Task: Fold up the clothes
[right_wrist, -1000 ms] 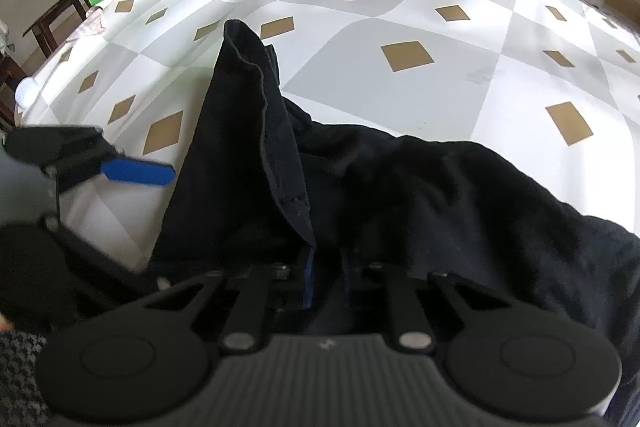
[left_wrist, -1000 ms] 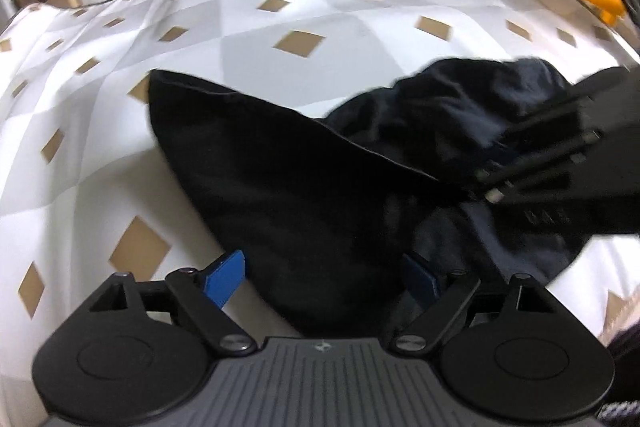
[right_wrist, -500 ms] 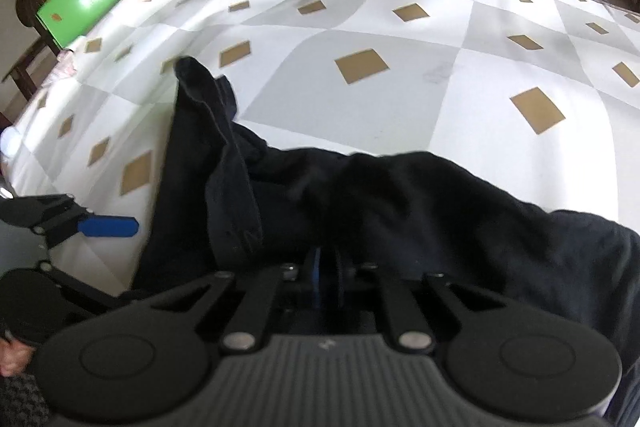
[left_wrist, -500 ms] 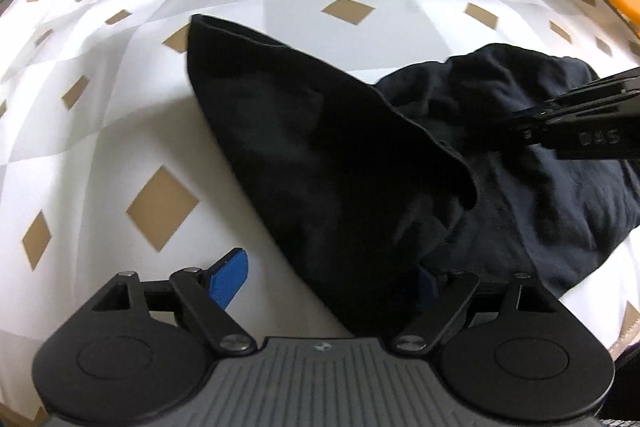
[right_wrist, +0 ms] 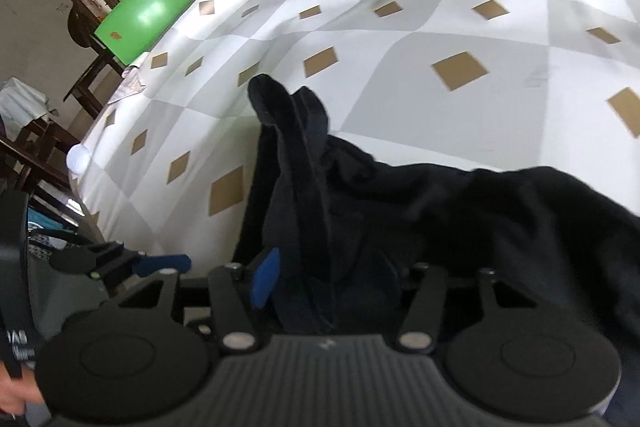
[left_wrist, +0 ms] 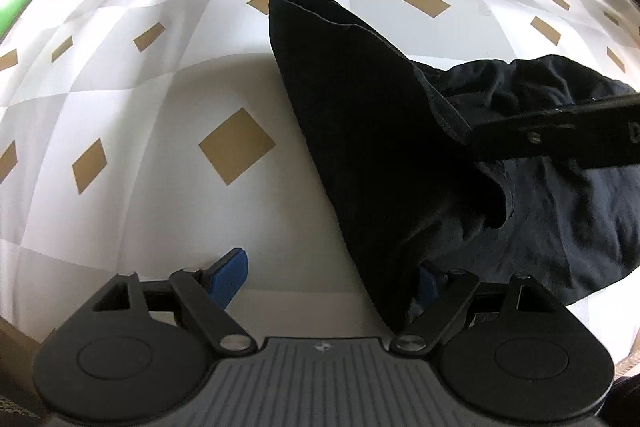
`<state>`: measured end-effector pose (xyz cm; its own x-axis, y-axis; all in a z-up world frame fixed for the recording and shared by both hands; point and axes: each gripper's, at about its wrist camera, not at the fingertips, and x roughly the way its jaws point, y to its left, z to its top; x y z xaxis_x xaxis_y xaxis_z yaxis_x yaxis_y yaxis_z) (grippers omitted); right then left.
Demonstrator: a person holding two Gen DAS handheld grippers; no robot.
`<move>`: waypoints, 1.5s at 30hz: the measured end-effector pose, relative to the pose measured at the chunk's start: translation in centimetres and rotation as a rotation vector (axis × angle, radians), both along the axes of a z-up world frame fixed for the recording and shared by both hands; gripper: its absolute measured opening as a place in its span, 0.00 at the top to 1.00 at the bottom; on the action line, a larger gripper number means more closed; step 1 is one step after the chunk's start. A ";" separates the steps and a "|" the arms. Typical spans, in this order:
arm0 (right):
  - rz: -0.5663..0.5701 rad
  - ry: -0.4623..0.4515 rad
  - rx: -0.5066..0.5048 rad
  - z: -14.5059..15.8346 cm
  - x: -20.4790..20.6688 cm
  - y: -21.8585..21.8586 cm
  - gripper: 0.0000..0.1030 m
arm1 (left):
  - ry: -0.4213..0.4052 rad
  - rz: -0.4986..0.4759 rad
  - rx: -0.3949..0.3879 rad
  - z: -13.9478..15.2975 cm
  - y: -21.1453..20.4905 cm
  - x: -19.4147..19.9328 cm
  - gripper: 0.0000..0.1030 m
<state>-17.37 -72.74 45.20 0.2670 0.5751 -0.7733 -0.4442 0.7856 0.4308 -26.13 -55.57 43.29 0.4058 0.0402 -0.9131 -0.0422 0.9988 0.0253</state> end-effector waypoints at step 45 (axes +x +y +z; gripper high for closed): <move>-0.081 -0.030 0.115 1.9 1.5 0.9 0.94 | -0.047 0.176 -0.356 6.1 4.9 1.3 0.17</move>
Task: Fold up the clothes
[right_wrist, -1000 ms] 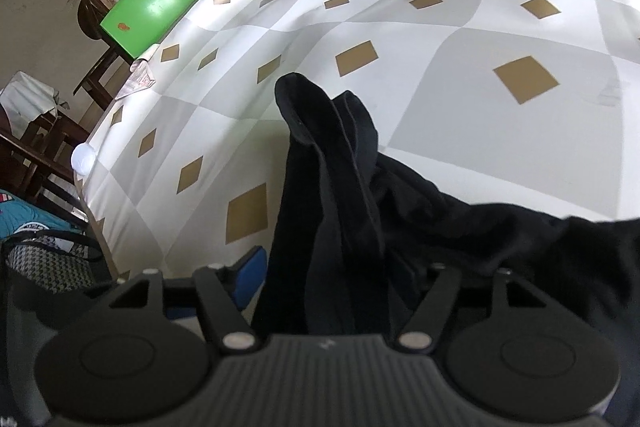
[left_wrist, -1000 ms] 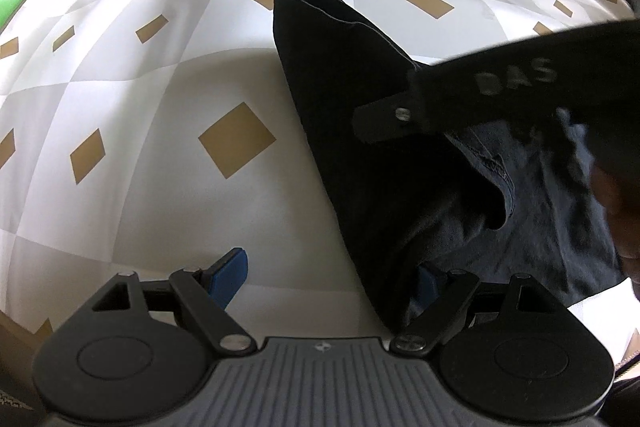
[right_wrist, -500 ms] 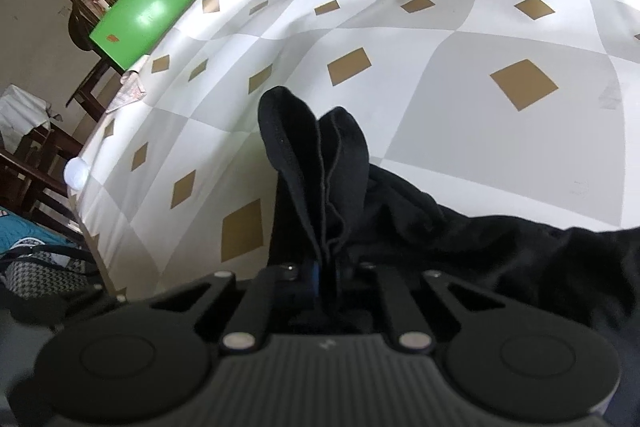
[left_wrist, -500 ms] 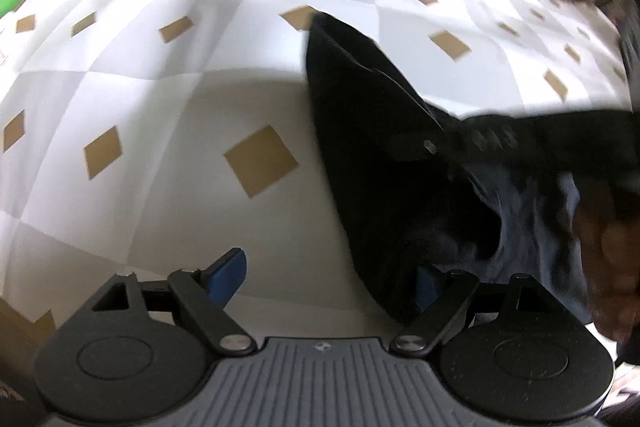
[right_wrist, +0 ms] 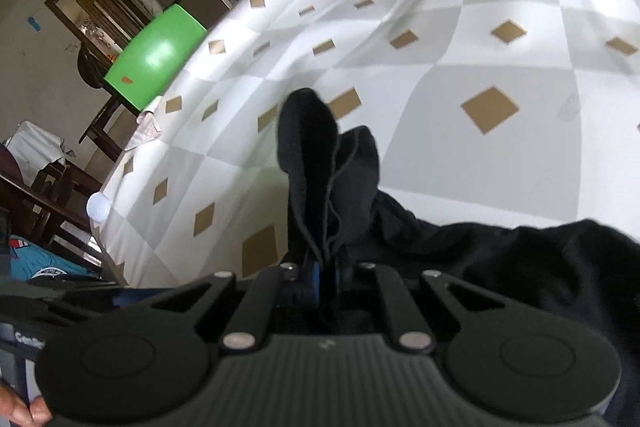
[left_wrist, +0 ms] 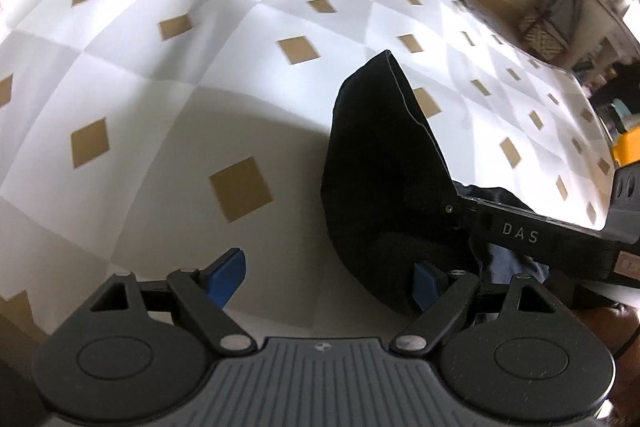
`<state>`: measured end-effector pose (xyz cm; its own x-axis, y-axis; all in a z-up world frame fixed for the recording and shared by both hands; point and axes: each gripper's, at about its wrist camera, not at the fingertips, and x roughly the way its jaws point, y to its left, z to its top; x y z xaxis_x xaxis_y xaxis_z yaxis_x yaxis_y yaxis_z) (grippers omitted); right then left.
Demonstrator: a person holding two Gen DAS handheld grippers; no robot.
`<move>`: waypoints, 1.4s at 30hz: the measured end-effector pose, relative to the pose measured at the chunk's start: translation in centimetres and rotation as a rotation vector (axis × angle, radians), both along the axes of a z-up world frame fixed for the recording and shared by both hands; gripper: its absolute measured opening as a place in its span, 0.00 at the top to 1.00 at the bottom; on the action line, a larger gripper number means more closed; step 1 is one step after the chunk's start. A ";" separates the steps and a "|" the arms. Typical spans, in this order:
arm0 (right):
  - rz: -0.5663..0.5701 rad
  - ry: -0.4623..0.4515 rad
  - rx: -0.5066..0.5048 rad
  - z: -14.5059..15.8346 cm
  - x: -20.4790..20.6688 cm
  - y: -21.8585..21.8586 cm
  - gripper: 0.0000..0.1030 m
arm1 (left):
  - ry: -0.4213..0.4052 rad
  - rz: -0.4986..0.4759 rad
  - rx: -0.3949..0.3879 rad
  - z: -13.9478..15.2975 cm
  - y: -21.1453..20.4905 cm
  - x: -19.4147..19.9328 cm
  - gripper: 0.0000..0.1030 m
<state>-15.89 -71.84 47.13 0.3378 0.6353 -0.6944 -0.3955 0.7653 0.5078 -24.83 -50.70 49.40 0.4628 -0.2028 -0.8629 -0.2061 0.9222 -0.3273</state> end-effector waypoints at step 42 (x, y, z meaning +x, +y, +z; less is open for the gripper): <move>-0.485 0.058 -0.393 4.1 -4.4 -21.5 0.64 | 0.006 -0.357 0.025 -2.6 -20.4 0.4 0.17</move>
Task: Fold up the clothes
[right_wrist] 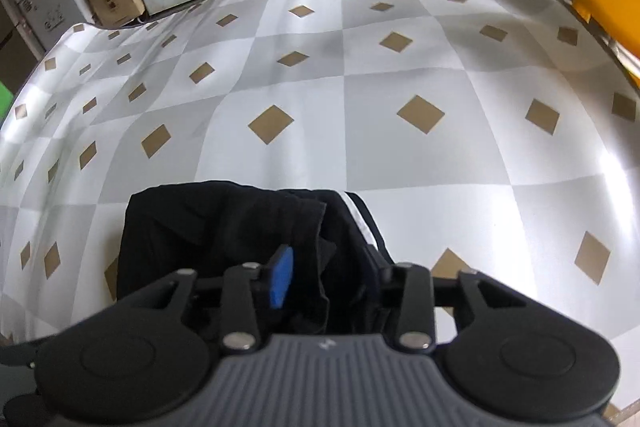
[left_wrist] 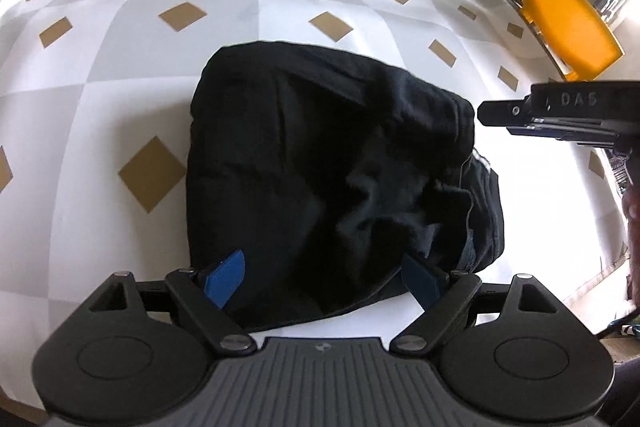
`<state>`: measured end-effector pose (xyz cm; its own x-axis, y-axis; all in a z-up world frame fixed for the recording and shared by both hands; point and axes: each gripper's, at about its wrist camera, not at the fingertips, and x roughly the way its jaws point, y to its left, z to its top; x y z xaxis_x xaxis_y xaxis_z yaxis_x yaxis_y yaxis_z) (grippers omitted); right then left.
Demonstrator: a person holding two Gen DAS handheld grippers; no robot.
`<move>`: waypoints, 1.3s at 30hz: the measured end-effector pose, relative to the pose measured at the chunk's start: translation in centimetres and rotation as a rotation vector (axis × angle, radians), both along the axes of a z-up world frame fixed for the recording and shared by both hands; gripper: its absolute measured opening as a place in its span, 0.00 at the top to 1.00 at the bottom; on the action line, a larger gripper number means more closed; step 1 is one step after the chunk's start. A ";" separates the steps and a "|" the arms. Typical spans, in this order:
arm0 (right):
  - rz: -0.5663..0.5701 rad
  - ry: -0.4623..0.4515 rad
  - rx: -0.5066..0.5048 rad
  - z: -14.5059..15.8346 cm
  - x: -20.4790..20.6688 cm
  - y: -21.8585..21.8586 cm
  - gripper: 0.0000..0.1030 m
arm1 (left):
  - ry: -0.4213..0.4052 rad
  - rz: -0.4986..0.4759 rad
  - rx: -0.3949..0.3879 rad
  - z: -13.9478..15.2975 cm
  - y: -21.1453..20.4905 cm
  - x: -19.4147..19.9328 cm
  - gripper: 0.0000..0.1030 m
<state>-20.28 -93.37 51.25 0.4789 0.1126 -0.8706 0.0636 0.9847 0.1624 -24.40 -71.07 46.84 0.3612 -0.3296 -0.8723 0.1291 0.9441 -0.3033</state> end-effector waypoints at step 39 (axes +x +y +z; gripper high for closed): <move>-0.178 -0.018 0.116 -1.6 2.9 -3.8 0.56 | 0.005 -0.005 0.018 -1.1 -1.9 1.4 0.17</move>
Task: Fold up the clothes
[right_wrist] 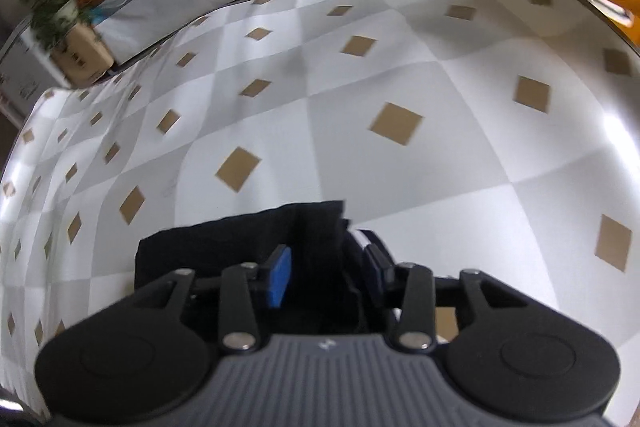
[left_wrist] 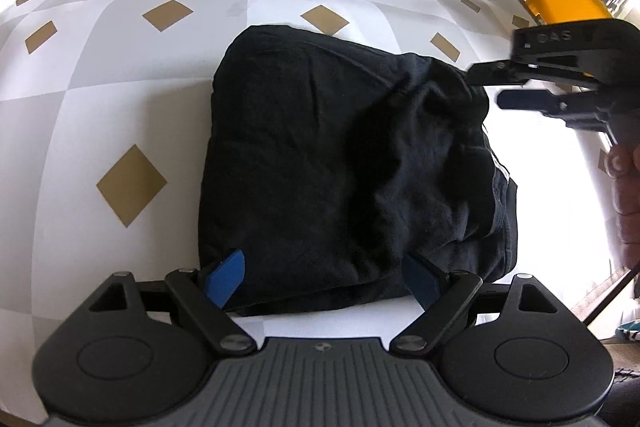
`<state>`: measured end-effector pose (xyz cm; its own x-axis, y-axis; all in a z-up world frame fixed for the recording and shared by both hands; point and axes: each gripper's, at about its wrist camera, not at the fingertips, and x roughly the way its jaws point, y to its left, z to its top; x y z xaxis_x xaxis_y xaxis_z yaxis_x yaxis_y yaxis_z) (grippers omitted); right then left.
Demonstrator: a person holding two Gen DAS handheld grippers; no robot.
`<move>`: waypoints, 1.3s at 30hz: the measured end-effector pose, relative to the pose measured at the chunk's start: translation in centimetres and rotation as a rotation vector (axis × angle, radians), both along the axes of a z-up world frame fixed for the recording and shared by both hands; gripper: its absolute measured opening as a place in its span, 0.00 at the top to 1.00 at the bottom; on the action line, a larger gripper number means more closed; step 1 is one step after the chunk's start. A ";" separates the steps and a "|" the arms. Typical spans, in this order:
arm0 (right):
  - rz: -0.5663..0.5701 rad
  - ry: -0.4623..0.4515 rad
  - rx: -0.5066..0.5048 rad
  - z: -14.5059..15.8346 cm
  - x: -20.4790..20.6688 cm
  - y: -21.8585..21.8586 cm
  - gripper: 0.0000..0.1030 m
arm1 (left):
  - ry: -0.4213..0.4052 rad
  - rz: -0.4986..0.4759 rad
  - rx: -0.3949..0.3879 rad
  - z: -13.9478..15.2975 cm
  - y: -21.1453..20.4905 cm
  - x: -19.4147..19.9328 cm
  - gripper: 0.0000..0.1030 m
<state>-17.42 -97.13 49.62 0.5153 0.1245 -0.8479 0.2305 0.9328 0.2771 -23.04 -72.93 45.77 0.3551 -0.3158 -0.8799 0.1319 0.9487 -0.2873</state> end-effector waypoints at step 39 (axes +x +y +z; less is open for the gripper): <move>0.323 0.241 0.043 -4.7 2.1 15.0 0.50 | 0.001 0.132 0.223 -1.9 10.0 -0.5 0.12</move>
<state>-15.34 -82.11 44.91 0.2308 0.2851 -0.9303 -0.0091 0.9567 0.2909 -23.49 -62.95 43.86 0.3797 -0.0645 -0.9229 0.0023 0.9976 -0.0688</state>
